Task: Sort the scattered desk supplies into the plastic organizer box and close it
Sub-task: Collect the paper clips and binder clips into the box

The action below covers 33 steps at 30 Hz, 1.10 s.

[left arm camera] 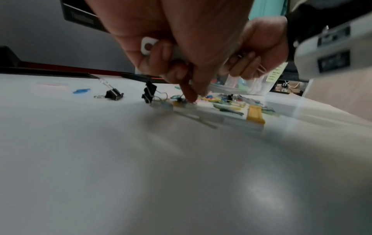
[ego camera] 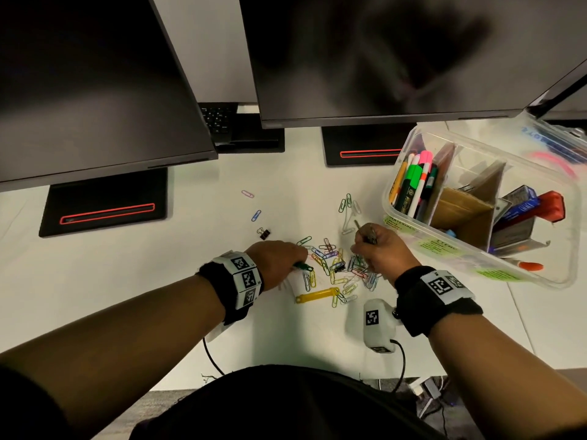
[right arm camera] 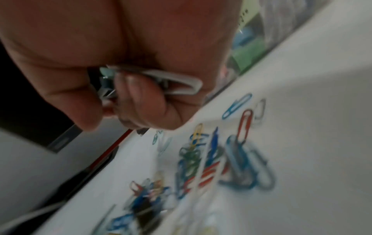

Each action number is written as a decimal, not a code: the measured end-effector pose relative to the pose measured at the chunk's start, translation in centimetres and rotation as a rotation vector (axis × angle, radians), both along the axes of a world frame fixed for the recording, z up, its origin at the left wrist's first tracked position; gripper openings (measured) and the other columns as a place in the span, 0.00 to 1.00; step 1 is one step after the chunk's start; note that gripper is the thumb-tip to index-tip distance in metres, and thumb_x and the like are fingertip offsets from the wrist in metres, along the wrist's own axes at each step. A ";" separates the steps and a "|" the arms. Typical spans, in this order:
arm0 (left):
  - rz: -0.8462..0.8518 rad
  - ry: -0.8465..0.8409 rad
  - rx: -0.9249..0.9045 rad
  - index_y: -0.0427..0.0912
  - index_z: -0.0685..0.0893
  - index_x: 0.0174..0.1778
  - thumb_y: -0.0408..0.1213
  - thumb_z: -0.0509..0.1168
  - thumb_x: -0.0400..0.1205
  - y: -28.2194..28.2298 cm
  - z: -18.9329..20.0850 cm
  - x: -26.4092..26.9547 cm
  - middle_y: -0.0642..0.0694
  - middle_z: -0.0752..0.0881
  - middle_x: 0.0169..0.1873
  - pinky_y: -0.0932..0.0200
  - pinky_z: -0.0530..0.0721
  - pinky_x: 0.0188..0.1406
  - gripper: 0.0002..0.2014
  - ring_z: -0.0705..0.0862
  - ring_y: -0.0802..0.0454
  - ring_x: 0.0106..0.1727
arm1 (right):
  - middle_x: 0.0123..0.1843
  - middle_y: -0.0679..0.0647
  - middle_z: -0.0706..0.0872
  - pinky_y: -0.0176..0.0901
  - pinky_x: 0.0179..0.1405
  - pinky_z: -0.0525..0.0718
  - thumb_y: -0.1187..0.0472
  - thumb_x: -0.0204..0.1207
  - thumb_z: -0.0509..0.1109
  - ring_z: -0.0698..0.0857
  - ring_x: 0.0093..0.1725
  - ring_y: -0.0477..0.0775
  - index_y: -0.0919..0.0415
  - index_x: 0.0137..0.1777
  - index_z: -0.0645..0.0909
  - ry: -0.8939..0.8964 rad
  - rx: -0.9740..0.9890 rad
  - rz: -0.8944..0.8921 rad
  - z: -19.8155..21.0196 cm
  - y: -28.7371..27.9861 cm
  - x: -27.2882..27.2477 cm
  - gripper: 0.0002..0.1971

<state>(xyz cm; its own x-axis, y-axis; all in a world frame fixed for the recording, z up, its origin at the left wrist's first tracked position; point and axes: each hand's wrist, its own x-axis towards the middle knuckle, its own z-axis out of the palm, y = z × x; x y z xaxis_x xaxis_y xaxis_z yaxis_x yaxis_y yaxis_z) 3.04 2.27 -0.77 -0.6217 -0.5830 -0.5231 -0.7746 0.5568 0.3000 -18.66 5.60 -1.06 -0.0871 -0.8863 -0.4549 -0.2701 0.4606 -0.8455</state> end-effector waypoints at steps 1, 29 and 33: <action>0.007 0.000 -0.002 0.47 0.75 0.66 0.39 0.55 0.86 -0.2 0.1 0.1 0.46 0.82 0.62 0.56 0.76 0.56 0.13 0.81 0.45 0.62 | 0.23 0.47 0.74 0.36 0.28 0.70 0.71 0.72 0.70 0.72 0.22 0.44 0.54 0.29 0.72 0.165 -0.042 0.130 0.0 0.1 -0.2 0.15; -0.298 -0.136 -0.111 0.48 0.77 0.69 0.33 0.57 0.85 -0.3 -1.5 2.6 0.49 0.75 0.70 0.50 0.79 0.64 0.17 0.69 0.49 0.75 | 0.58 0.61 0.81 0.52 0.55 0.81 0.63 0.81 0.58 0.81 0.58 0.63 0.59 0.63 0.74 0.782 -0.122 0.948 -0.8 2.9 5.1 0.13; -0.319 -0.158 -0.101 0.45 0.75 0.70 0.32 0.55 0.85 0.0 -1.5 2.5 0.47 0.74 0.70 0.50 0.79 0.63 0.18 0.71 0.46 0.74 | 0.60 0.62 0.80 0.52 0.58 0.79 0.64 0.80 0.60 0.80 0.60 0.63 0.61 0.66 0.74 0.788 -0.083 0.974 -1.2 3.0 5.1 0.15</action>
<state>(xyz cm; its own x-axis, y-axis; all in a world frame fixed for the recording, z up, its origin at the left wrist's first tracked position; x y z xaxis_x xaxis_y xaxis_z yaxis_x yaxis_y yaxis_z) 5.55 2.26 -2.27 -0.6969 -0.4265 -0.5765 -0.5893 0.7987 0.1216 -13.58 8.60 -2.23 0.3959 -0.7590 -0.5169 -0.9122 -0.2604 -0.3163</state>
